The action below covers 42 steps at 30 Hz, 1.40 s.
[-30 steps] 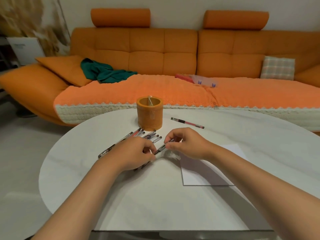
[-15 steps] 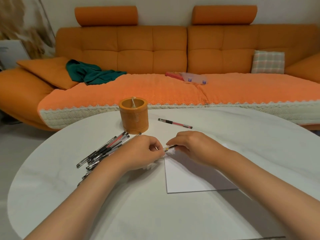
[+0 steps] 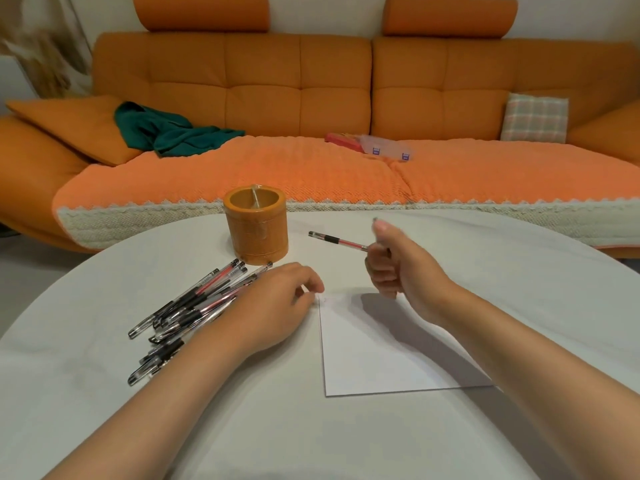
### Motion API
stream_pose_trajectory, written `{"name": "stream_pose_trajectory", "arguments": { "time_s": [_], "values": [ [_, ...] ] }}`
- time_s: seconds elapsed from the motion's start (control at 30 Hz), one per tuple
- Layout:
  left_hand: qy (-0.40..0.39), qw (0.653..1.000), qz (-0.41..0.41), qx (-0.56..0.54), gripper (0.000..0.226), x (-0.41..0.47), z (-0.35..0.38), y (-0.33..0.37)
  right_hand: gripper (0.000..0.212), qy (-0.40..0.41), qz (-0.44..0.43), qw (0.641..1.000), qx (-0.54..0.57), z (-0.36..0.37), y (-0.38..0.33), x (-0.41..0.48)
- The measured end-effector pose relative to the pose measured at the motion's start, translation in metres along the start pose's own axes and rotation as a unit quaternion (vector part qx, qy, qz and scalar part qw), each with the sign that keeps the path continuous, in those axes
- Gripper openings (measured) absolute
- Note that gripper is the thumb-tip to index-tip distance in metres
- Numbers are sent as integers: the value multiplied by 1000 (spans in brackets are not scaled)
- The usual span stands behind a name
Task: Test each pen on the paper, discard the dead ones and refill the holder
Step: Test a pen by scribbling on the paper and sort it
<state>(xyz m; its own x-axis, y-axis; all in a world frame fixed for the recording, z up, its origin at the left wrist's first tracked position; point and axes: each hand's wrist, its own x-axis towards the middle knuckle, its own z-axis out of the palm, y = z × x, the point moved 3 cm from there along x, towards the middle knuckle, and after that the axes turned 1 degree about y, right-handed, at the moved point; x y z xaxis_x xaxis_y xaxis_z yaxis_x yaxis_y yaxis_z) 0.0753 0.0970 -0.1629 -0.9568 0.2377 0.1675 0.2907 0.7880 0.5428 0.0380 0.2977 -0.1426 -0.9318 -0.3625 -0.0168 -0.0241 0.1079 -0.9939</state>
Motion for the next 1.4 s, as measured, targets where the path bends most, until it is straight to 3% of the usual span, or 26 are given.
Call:
{"name": "stream_pose_trajectory", "arguments": {
  "time_s": [0.07, 0.17, 0.37, 0.63, 0.83, 0.93, 1.1, 1.23, 1.4],
  "values": [
    [-30, 998, 21, 58, 14, -1, 8, -4, 59, -22, 49, 987, 150, 0, 3, 3],
    [-48, 994, 30, 89, 40, -2, 14, -5, 69, -61, 103, 958, 261, 6, 11, 2],
    [-78, 989, 57, 109, 41, -5, 19, 1, 56, -52, 129, 935, 326, 16, 24, 0],
    [-83, 990, 79, 87, 42, -11, 18, -2, 60, -16, 129, 919, 372, 15, 20, -1],
    [-59, 992, 88, 61, 41, -18, 17, -6, 35, 60, 63, 951, 296, 13, 23, 3],
    [-42, 996, 75, 18, 35, -20, 15, -9, 50, 54, 62, 959, 272, 17, 31, 6],
    [-32, 996, 79, -1, 32, -24, 16, -15, 62, 82, 31, 993, 84, 20, 38, 7],
    [-24, 996, 85, 6, 37, -26, 17, -19, 48, 68, 20, 997, 18, 21, 38, 6],
    [-34, 995, 92, 6, 39, -28, 16, -22, 13, 52, 31, 997, -48, 21, 38, 8]
  ]
}}
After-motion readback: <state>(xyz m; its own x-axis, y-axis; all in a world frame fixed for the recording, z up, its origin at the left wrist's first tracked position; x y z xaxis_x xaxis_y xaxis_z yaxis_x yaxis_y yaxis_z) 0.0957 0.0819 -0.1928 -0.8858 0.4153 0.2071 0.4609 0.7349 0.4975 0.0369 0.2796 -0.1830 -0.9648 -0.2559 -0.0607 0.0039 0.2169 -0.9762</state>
